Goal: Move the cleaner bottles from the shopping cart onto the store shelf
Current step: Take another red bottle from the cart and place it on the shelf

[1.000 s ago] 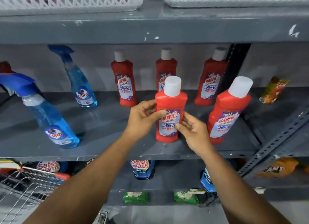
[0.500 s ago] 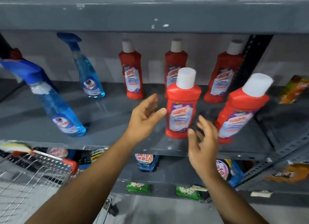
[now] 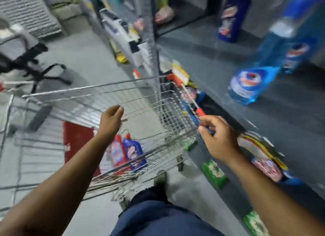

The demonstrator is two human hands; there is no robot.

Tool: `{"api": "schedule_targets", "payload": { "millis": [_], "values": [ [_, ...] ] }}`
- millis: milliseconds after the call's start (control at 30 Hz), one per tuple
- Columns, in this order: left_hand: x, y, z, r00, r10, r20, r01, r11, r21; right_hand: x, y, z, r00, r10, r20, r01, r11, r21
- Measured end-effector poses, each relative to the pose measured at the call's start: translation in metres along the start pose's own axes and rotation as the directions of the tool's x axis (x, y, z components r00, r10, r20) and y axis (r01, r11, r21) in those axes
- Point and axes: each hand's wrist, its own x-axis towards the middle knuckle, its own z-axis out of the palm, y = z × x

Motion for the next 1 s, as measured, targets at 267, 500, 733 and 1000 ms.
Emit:
{"api": "schedule_targets", "payload": {
  "millis": [267,500,733,1000],
  "values": [
    [0.082,-0.149,-0.073,0.87,-0.475,-0.134,0.486,0.872,0.064,0.107,-0.037,0.22,0.688,0.228,0.689,-0.105,0.971,-0.217],
    [0.123,-0.228,-0.061,0.699,-0.715,-0.005,0.715,0.699,-0.018,0.092,-0.013,0.401,0.298,0.461,0.836,-0.161,0.887,-0.432],
    [0.135,-0.251,-0.04,0.758,-0.63,-0.168,0.648,0.698,0.304,0.054,0.001,0.466,0.197,0.687,0.7,-0.258,0.725,-0.639],
    [0.113,-0.269,-0.037,0.686,-0.703,-0.189,0.727,0.649,0.222,0.032,0.014,0.488,0.168,0.85,0.498,-0.823,0.4,-0.404]
  ]
}}
